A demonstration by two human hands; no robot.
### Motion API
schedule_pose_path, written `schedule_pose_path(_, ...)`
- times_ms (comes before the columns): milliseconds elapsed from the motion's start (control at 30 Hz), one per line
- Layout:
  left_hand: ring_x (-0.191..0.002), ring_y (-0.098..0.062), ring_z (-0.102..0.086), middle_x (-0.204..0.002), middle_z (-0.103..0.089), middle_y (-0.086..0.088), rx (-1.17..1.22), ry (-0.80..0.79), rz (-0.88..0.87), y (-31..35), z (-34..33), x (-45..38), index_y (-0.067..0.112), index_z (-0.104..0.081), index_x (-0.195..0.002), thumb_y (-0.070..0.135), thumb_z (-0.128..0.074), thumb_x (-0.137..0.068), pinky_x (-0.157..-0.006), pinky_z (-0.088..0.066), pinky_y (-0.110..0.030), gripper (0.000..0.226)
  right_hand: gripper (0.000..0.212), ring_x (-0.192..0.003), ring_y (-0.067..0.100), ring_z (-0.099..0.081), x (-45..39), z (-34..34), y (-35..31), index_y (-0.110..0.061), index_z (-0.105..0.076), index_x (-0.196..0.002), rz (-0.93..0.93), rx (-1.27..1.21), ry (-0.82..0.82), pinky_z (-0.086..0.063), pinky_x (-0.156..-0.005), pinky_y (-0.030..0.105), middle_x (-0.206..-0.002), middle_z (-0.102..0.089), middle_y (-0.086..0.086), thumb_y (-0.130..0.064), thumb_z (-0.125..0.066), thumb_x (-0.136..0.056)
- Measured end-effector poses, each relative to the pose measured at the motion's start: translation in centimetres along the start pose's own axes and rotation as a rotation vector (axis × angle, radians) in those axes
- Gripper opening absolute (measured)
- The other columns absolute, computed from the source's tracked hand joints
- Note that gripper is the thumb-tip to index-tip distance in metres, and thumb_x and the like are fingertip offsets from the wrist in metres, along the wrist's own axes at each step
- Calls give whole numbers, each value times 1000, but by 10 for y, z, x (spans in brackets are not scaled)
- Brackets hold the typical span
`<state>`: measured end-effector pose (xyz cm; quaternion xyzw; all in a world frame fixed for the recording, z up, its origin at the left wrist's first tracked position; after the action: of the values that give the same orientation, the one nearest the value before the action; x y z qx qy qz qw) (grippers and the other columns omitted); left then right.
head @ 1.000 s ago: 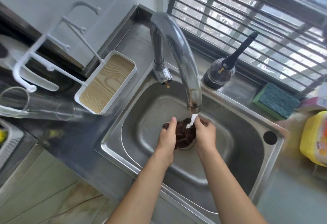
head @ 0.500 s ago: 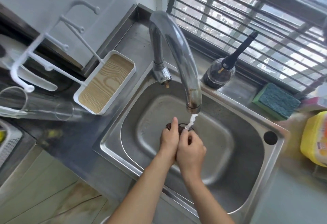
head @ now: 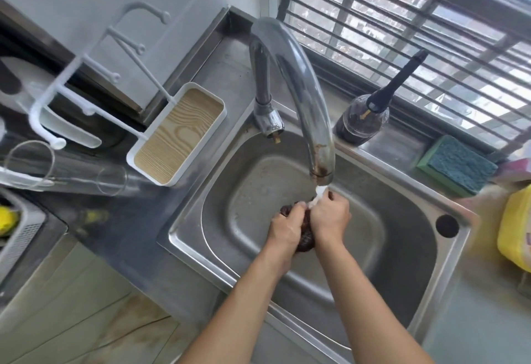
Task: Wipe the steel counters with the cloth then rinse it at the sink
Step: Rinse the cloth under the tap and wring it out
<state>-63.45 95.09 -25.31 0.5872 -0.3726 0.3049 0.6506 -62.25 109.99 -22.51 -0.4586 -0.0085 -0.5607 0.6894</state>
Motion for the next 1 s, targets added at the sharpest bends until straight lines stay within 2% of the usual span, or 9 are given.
schedule_pose_path(67, -68, -17, -66, -67, -69, -2, -50, -12, -49, 5, 3, -6, 12, -68, -69, 35, -58, -98, -55, -51, -22, 38, 41, -88, 42, -60, 4, -2, 2, -9, -59, -66, -2, 5, -13, -39, -77, 42, -89, -72, 25, -26, -50, -102)
schedule_pose_path(267, -75, -25, -69, -73, -71, -8, 92, 81, -64, 20, 26, -22, 7, -68, -70, 48, -61, -93, -73, -54, -38, 48, 45, -64, 23, -43, 54, -18, -25, -18, -43, -55, 347, 76, -181, -28, -65, 36, -57, -52, 3, -35, -54, -95)
schedule_pose_path(467, -97, -22, -71, -107, -74, -17, 22, -105, -200, 10, -10, -4, 10, -69, -101, 46, -55, -97, -87, -57, -39, 38, 34, -85, 33, -64, -20, 2, -1, -14, -62, -79, 54, -154, -66, -44, -76, 36, -81, -68, 8, -47, -59, -84)
schedule_pose_path(567, -96, -20, -67, -114, -70, -13, 112, -46, -54, 0, 0, -11, 17, -64, -105, 46, -55, -95, -70, -57, -32, 32, 51, -82, 20, -65, -15, -8, 3, -14, -64, -93, 0, -348, -245, -52, -77, 35, -87, -70, 3, -53, -73, -62)
schedule_pose_path(633, -87, -22, -68, -110, -74, -12, 187, 2, 69, -10, 10, -18, 14, -67, -112, 44, -58, -93, -58, -51, -27, 36, 44, -88, 23, -70, -6, -14, 8, -10, -71, -101, -5, -449, -403, -55, -83, 38, -94, -75, 10, -38, -85, -71)
schedule_pose_path(700, -90, -22, -71, -111, -74, -12, 200, 53, 68, -8, 20, -23, 13, -66, -117, 51, -65, -84, -66, -57, -30, 50, 24, -93, 26, -72, 10, -14, 10, -6, -74, -105, 15, -509, -512, -57, -86, 39, -101, -77, 15, -20, -80, -87)
schedule_pose_path(800, -98, -27, -71, -110, -73, -12, 211, 127, 52, 1, 30, -24, 6, -64, -117, 54, -67, -84, -90, -58, -42, 59, 15, -76, 7, -63, 43, -8, 8, -13, -70, -87, 218, -331, -436, -52, -72, 24, -81, -72, -6, -17, -65, -101)
schedule_pose_path(900, -83, -23, -71, -91, -75, -11, 152, 88, 25, 10, 20, -15, 0, -71, -99, 47, -62, -94, -76, -58, -32, 48, 30, -66, 9, -55, 75, -10, -6, -20, -58, -74, 366, -117, -239, -38, -64, 27, -68, -63, -7, -30, -56, -102)
schedule_pose_path(1000, -64, -16, -62, -72, -67, -7, 104, 14, -54, 13, -2, 7, 9, -68, -78, 27, -58, -97, -56, -49, -22, 28, 38, -73, 26, -54, 29, 8, -5, -18, -51, -65, 177, -79, 47, -29, -67, 34, -66, -61, -2, -36, -50, -99)
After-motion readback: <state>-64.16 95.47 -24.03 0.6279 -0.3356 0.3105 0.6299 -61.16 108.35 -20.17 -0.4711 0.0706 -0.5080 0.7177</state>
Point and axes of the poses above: each hand's wrist, its own x-axis away from the middle knuckle, its own z-axis out of the back of the hand, y = z × x, the point moved 10 cm from there along -x, towards the middle knuckle
